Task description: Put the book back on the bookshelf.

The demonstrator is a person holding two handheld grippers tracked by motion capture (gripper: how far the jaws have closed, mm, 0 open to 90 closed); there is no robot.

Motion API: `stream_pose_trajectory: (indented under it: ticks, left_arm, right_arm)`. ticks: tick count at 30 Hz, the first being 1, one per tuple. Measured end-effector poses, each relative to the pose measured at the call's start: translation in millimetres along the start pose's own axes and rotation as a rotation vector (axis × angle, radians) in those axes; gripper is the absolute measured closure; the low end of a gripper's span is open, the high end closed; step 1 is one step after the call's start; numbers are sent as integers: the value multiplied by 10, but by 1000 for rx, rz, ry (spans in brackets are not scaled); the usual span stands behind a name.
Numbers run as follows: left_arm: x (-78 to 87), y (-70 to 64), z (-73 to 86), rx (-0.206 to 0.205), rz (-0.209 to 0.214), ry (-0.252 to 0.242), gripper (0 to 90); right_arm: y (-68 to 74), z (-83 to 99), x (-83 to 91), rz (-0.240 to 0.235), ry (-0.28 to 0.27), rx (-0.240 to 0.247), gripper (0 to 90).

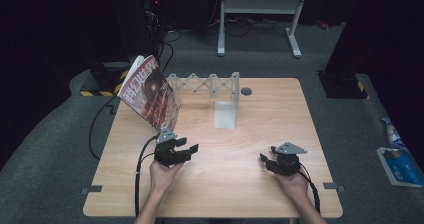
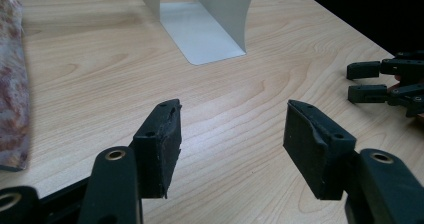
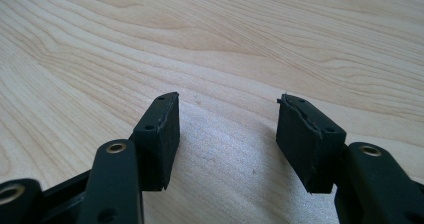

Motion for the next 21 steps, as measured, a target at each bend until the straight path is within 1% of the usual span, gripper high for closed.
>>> stream_pose_trajectory:
  ticks: [3,4,5,6,8,17,21]
  left_arm:
    - [-24,-13,20,3,3,4,401]
    - [-34,-12,27,-3,4,5,401]
    - [-42,-18,33,3,5,5,401]
    - [-54,-19,40,-3,5,6,400]
    - [-74,-34,56,5,8,7,400]
    - [-146,-67,101,-7,10,23,397]
    - [-187,-86,136,-21,7,44,391]
  right_arm:
    - [0,0,0,0,0,0,427]
    - [0,0,0,0,0,1,427]
    - [0,0,0,0,0,0,426]
    - [0,0,0,0,0,0,427]
    - [0,0,0,0,0,0,427]
    - [0,0,0,0,0,0,426]
    - [-1,0,0,-1,-1,2,426]
Point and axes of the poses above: each handheld gripper's, and its own axes: x roughly backward along the jaws, z roughly out of its underside, y roughly to its left, the point moved 6 cm from there along -x, roughly forward along the jaws, and after that the axes turned 11 degrees about -y, right-handed, at the moved point
